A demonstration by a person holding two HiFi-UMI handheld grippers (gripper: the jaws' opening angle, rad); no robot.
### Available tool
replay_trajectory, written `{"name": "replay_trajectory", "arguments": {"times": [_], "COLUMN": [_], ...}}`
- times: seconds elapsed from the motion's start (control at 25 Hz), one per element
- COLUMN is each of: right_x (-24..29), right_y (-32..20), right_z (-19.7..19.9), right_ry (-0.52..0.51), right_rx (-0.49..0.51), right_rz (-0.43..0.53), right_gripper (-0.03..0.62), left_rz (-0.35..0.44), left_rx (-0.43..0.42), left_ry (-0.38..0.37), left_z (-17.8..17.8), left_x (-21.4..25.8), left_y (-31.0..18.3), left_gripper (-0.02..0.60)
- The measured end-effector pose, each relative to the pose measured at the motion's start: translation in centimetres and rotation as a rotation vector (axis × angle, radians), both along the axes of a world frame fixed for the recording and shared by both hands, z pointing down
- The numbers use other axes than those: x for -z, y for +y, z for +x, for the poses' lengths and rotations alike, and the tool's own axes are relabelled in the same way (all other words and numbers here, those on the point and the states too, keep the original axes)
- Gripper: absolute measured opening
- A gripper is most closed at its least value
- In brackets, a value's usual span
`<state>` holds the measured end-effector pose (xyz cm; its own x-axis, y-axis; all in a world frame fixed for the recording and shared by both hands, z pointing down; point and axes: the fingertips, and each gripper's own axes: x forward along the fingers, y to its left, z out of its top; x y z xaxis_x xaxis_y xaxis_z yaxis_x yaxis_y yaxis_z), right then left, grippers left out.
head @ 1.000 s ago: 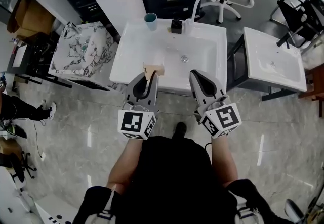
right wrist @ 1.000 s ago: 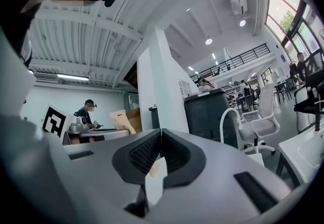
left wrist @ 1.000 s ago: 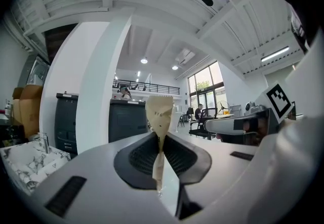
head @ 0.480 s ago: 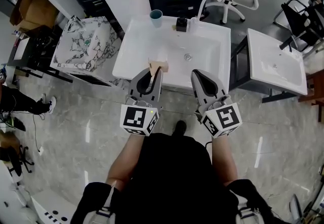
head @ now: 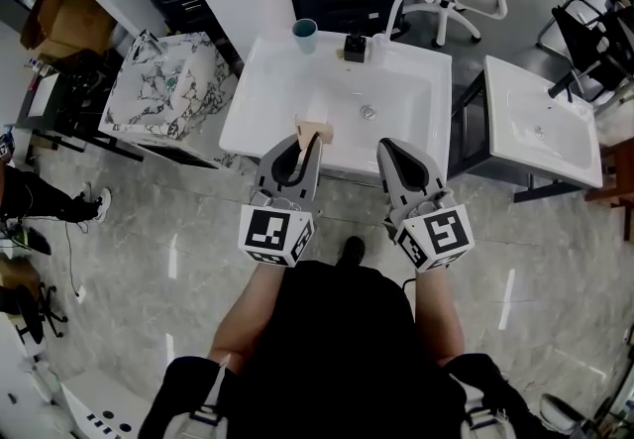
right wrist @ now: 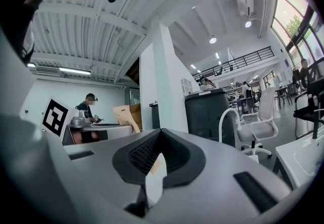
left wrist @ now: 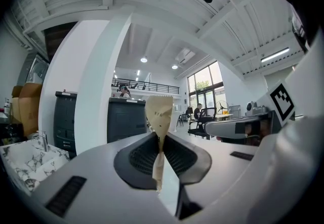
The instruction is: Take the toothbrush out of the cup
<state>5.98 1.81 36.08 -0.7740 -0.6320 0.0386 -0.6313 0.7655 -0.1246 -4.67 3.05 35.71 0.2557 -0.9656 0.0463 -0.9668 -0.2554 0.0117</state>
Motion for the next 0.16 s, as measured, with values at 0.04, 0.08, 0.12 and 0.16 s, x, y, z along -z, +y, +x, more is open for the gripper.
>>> {"name": "replay_trajectory", "arguments": {"times": [0.04,0.08,0.12,0.16], "right_x": [0.00,0.00,-0.02,-0.04], "right_y": [-0.08,-0.17,-0.28,-0.39], "right_z": [0.16,0.32,0.48,0.65], "right_ry": [0.002,0.004,0.006,0.007], "right_rx": [-0.002,-0.004,-0.005,-0.007], "right_rz": [0.002,0.002,0.002,0.003], "right_gripper": [0.031,0.031,0.031,0.031], "left_rz": [0.000,0.001,0.002,0.003], "left_rx": [0.001,0.002,0.003,0.004], "left_ry": [0.000,0.000,0.000,0.000], "left_z": [0.07,0.15,0.23,0.31], "left_x": [0.02,0.05,0.08,0.12], "left_y": [-0.06,-0.14,-0.23,-0.32], "left_gripper": [0.046,0.046,0.046,0.046]}}
